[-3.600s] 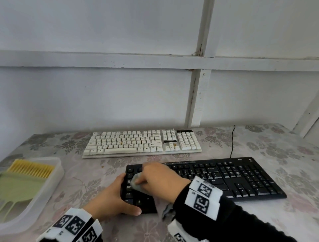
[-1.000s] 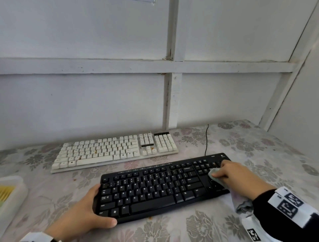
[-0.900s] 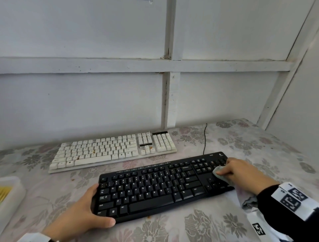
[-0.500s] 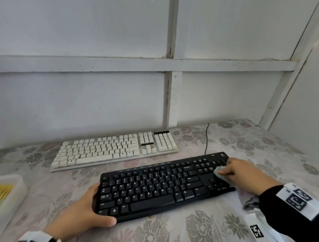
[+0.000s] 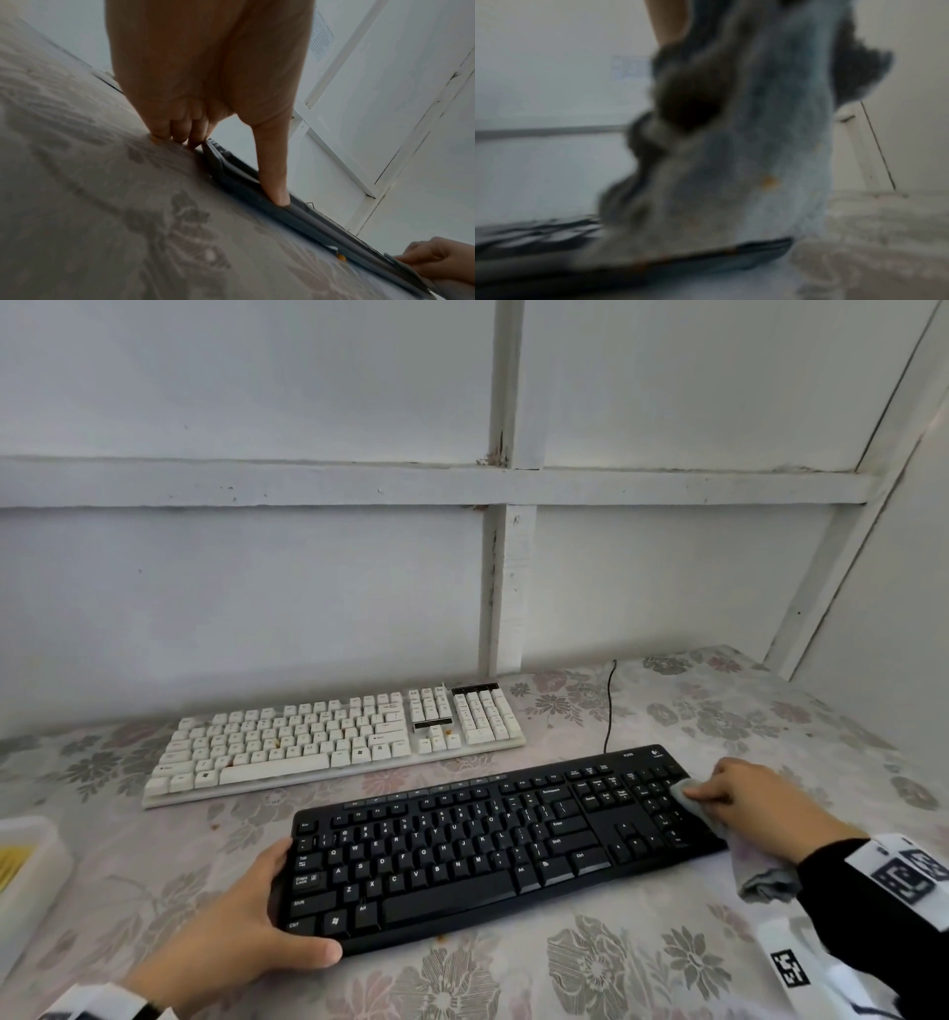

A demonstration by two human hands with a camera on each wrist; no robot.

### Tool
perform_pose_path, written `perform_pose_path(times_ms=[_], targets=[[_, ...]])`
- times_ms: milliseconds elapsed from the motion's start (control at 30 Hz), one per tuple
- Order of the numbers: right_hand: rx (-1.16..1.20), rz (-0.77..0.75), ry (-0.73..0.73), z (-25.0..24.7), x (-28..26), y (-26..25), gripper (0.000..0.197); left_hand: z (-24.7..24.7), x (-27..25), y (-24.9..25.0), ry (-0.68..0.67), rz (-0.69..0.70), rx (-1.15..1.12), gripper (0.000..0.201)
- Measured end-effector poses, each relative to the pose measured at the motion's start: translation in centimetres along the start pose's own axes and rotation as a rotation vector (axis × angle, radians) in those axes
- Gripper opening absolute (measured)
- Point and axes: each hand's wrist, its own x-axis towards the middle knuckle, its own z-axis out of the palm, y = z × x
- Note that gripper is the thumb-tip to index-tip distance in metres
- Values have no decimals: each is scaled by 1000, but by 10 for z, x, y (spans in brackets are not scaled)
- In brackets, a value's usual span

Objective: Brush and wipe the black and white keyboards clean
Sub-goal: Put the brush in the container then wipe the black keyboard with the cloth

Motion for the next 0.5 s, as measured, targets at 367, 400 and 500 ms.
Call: perform_pose_path(times_ms=[367,400,500], targets=[[-51,-160,37,-30,-13,-101,18,0,3,-5,13,-19,-60,132],[5,-250,19,-32,-17,-124,20,0,2,-5,12,-20,-57,131],[135,-510,-86,-31,-30,-196,29,0,1,-1,15,-10,-54,122]])
